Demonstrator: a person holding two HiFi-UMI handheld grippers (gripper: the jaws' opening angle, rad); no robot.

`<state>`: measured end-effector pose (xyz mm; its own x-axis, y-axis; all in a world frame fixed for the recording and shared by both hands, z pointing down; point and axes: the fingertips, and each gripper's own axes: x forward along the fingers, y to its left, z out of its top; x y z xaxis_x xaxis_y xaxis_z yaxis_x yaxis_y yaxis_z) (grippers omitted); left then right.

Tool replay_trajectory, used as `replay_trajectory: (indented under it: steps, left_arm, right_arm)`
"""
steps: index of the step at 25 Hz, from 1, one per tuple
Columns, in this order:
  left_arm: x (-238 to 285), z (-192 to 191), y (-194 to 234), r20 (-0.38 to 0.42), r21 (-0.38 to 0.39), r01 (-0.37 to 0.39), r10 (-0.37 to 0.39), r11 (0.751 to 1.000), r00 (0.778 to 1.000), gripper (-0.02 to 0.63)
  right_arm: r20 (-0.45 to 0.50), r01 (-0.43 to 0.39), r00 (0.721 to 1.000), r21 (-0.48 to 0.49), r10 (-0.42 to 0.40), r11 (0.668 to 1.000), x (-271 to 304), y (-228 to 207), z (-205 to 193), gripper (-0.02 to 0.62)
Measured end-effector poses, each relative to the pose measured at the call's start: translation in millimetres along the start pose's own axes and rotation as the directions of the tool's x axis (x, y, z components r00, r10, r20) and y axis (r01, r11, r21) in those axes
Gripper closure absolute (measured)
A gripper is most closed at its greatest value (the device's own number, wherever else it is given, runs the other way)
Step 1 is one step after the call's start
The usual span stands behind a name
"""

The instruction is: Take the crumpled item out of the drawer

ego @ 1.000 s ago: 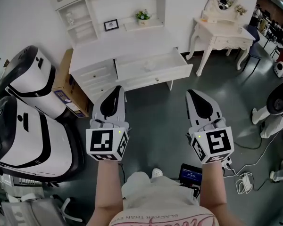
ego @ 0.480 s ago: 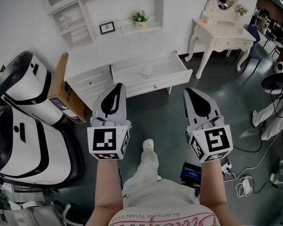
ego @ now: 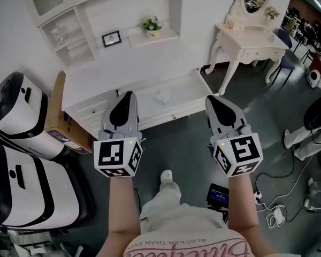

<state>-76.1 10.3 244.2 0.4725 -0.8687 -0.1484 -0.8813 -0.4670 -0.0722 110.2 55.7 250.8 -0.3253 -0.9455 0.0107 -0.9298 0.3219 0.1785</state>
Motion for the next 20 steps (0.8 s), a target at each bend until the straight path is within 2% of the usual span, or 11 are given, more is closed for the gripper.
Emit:
replay_trajectory:
  steps: [10, 18, 19, 20]
  left_arm:
    - [99, -21, 62, 0.016, -0.046, 0.003, -0.002, 0.999, 1.0, 0.598]
    - [146, -36, 98, -0.004, -0.049, -0.002, 0.001, 0.999, 1.0, 0.598]
    - [149, -38, 101, -0.007, -0.051, -0.004, 0.003, 0.999, 1.0, 0.598]
    - [152, -42, 103, -0.012, -0.052, -0.006, 0.005, 0.999, 1.0, 0.598]
  right_arm:
    - [-0.031, 0.005, 0.999, -0.002, -0.005, 1.0, 117, -30, -10, 0.589]
    - [-0.057, 0.006, 0.998, 0.052, -0.003, 0.999, 180, -47, -20, 0.586]
    - [-0.058, 0.0, 0.998, 0.061, 0.004, 0.998, 185, -48, -21, 0.568]
    - [-0.06, -0.009, 0.998, 0.068, 0.013, 0.998, 190, -49, -23, 0.51]
